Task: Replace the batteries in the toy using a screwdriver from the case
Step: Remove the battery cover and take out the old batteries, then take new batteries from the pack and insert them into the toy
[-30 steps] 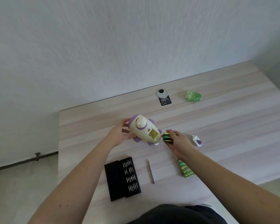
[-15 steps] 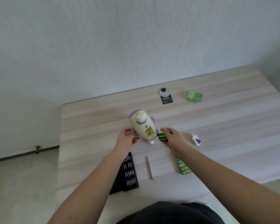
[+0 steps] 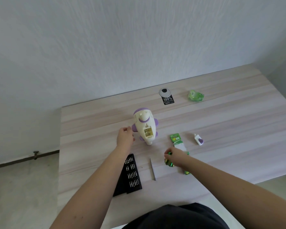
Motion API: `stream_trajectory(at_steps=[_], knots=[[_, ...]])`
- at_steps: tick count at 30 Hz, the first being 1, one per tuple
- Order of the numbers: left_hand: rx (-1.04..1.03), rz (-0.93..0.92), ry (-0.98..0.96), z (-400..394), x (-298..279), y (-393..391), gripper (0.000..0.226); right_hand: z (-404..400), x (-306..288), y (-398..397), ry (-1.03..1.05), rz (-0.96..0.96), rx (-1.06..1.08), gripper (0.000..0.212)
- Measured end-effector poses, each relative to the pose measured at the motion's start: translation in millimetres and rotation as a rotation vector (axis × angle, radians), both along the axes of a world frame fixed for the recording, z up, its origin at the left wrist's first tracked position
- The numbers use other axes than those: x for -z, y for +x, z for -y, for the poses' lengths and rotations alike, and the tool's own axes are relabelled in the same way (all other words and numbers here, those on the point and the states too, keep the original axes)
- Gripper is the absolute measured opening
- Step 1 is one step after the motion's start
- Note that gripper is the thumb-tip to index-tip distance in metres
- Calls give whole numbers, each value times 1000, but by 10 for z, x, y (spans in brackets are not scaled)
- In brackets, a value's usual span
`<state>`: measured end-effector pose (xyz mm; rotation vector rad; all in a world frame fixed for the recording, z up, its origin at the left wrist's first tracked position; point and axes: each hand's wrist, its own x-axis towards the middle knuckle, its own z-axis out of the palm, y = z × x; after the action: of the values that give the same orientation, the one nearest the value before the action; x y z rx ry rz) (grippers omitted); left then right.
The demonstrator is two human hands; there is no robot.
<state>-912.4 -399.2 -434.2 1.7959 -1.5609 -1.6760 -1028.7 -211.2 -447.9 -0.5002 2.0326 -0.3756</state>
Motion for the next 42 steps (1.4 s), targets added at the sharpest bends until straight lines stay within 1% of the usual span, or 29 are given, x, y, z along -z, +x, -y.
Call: stream_trajectory(at_steps=[2, 3, 5, 9, 11, 13, 14, 16, 19, 21, 24, 27, 30, 34, 37, 40, 42], knots=[[-10, 106, -57, -144, 32, 140, 21, 54, 38, 38, 26, -48, -72, 23], [40, 162, -96, -258, 31, 228, 19, 88, 42, 61, 34, -74, -111, 22], [252, 214, -151, -513, 57, 381, 14, 155, 77, 101, 65, -138, -222, 21], [797, 245, -244, -907, 143, 466, 13, 233, 124, 159, 106, -252, -435, 16], [938, 257, -310, -982, 201, 432, 20, 267, 122, 181, 108, -300, -504, 20], [1010, 290, -393, -1036, 244, 383, 30, 282, 112, 202, 115, -337, -536, 26], [1032, 303, -424, -1057, 265, 359, 34, 281, 122, 207, 108, -340, -531, 27], [1053, 329, -451, -1087, 310, 303, 42, 261, 144, 198, 71, -327, -506, 20], [1042, 395, -472, -1113, 365, 200, 54, 223, 145, 172, 33, -298, -467, 26], [1037, 420, -448, -1121, 389, 135, 58, 210, 136, 158, 19, -298, -467, 30], [1017, 395, -386, -1136, 413, 74, 65, 190, 173, 140, -16, -310, -468, 36], [1017, 400, -402, -1145, 445, 60, 60, 159, 179, 110, -35, -306, -450, 41], [1026, 418, -426, -1148, 458, 57, 55, 119, 209, 74, -57, -304, -434, 39], [1040, 413, -468, -1165, 475, 66, 58, 66, 222, 47, -66, -314, -415, 37], [1053, 423, -488, -1171, 466, 55, 57, 12, 227, 39, -68, -339, -449, 38], [1047, 437, -503, -1182, 463, 59, 52, -37, 217, 46, -66, -358, -484, 42], [1041, 440, -510, -1196, 466, 68, 48, -57, 207, 54, -74, -358, -477, 42]])
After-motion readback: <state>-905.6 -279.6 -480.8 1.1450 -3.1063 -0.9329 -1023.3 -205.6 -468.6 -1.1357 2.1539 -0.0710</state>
